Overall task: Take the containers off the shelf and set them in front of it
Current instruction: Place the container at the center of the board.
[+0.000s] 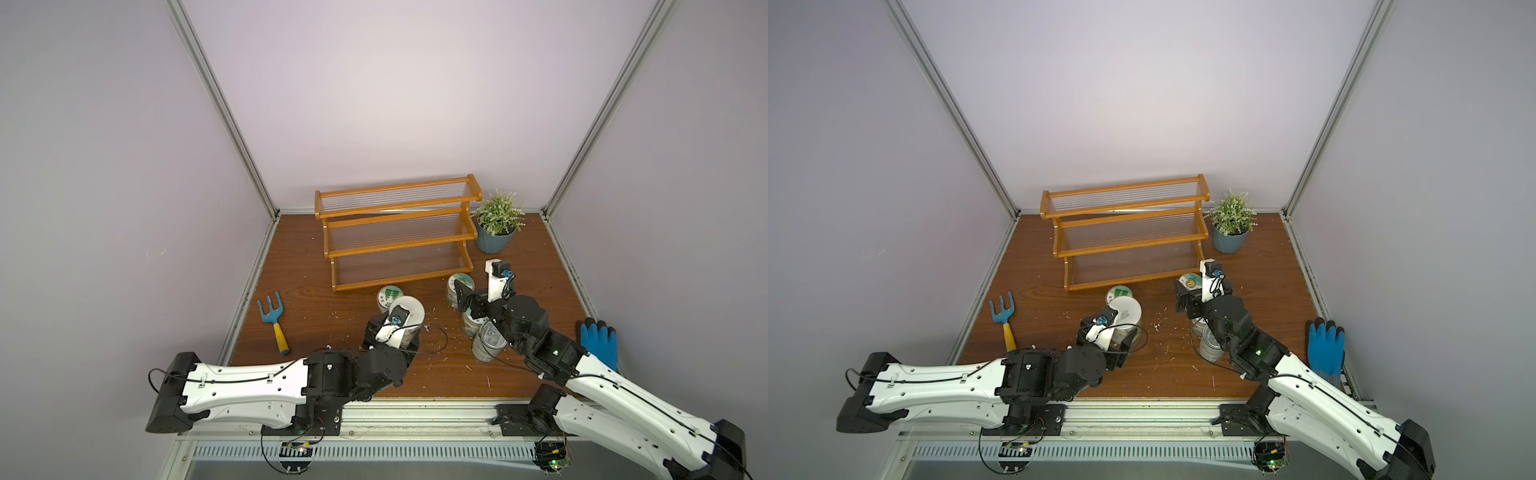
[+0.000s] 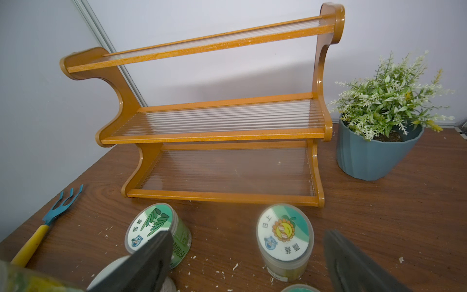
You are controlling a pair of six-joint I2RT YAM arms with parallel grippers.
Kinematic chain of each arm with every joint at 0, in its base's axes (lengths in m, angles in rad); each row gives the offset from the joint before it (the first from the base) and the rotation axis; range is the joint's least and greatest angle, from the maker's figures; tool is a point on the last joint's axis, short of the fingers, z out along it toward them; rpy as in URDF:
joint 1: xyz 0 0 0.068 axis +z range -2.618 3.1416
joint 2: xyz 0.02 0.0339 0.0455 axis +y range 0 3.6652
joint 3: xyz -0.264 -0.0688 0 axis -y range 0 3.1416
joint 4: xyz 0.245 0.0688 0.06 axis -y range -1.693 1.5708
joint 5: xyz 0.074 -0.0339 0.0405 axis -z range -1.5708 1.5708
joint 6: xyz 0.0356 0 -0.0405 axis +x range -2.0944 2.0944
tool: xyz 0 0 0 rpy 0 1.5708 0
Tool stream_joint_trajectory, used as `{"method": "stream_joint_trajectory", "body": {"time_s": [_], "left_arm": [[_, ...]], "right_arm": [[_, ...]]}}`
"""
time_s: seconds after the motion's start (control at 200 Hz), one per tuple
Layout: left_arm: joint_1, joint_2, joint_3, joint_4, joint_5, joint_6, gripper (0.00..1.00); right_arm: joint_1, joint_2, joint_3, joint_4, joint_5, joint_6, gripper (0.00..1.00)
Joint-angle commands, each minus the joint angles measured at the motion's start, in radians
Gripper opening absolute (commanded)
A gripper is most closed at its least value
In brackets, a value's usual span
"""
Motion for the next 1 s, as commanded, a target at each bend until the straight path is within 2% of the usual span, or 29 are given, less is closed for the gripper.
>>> {"method": "stream_joint_trajectory", "body": {"time_s": [0.0, 0.17, 0.425, 0.666, 0.996], "left_arm": [[-0.065, 0.005, 0.019, -0.003, -0.015, -0.042, 0.62], [-0.123, 0.002, -0.016, -0.005, 0.021, -0.068, 0.62], [-0.129, 0.002, -0.035, -0.036, 0.111, -0.073, 0.63], [-0.128, -0.083, -0.124, -0.048, 0.175, -0.055, 0.64], [-0.128, -0.083, -0.252, 0.148, 0.157, 0.053, 0.65]], "right_arm": [[0.006, -0.032, 0.026, 0.0, 0.03, 0.007, 0.99], [0.005, -0.062, 0.02, -0.023, 0.041, 0.007, 0.99], [0.005, -0.109, 0.016, -0.055, 0.054, 0.014, 0.99], [0.006, -0.115, 0.023, -0.073, 0.046, 0.018, 0.99], [0.009, -0.135, 0.03, -0.09, 0.04, 0.035, 0.99]]}}
